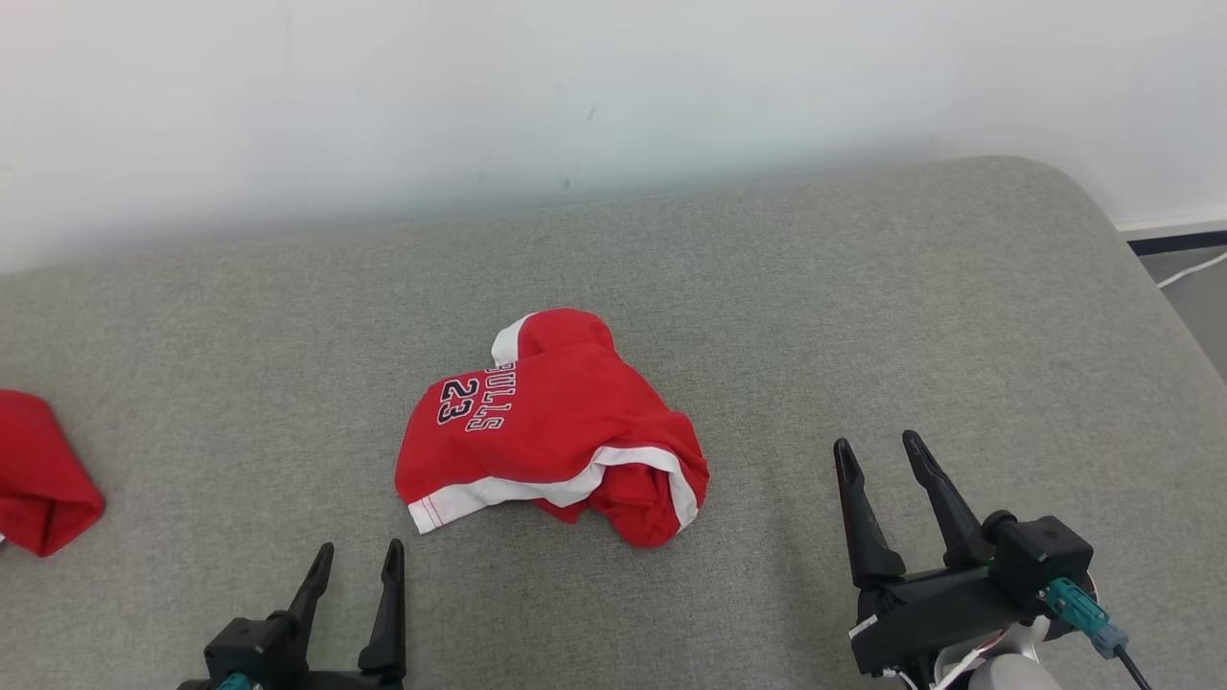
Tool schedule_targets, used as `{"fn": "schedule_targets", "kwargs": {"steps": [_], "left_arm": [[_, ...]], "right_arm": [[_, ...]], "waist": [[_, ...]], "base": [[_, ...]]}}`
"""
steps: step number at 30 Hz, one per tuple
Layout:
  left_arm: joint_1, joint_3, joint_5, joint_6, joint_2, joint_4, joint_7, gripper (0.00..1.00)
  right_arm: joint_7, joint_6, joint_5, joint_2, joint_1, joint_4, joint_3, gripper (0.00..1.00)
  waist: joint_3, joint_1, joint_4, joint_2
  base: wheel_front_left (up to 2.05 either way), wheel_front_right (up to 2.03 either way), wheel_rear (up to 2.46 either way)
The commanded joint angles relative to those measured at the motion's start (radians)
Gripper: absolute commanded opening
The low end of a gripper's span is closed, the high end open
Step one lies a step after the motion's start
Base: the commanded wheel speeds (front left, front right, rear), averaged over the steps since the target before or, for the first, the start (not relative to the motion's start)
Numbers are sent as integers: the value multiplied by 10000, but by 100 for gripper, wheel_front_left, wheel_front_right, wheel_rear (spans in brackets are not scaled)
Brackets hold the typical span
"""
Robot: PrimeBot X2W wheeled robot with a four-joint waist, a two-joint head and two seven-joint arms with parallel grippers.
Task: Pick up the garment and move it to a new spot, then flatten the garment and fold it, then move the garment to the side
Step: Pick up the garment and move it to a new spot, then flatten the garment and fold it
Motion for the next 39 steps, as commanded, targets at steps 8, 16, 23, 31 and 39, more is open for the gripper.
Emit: {"fn": "schedule_targets", "kwargs": {"steps": [8,16,23,31,39], "left_arm": [[-82,-100,-440,-72,-16,52,-40,100],[-712,141,-861,-304,-13,877,-28,100],[-1207,368,-1274,-401,-19,1484,-28,100],[-1628,492,-1600,-465,-16,2002,-25,100],[-1728,367,-1343,-765,-27,2186,-17,0]], "right_arm": [[-9,8,35,-133,44,-29,82,100],[-9,8,68,-196,-149,-108,-8,100],[-9,8,70,-209,-238,-135,-75,100],[-9,8,204,-102,-398,-486,-59,100],[-9,8,327,-12,-363,-691,-93,100]], "waist": [[211,0,-349,0],[684,0,-819,0],[972,0,-1053,0],[1320,0,-1219,0],[1444,0,-1172,0]], "base": [[0,0,0],[0,0,0],[0,0,0],[0,0,0],[0,0,0]]}}
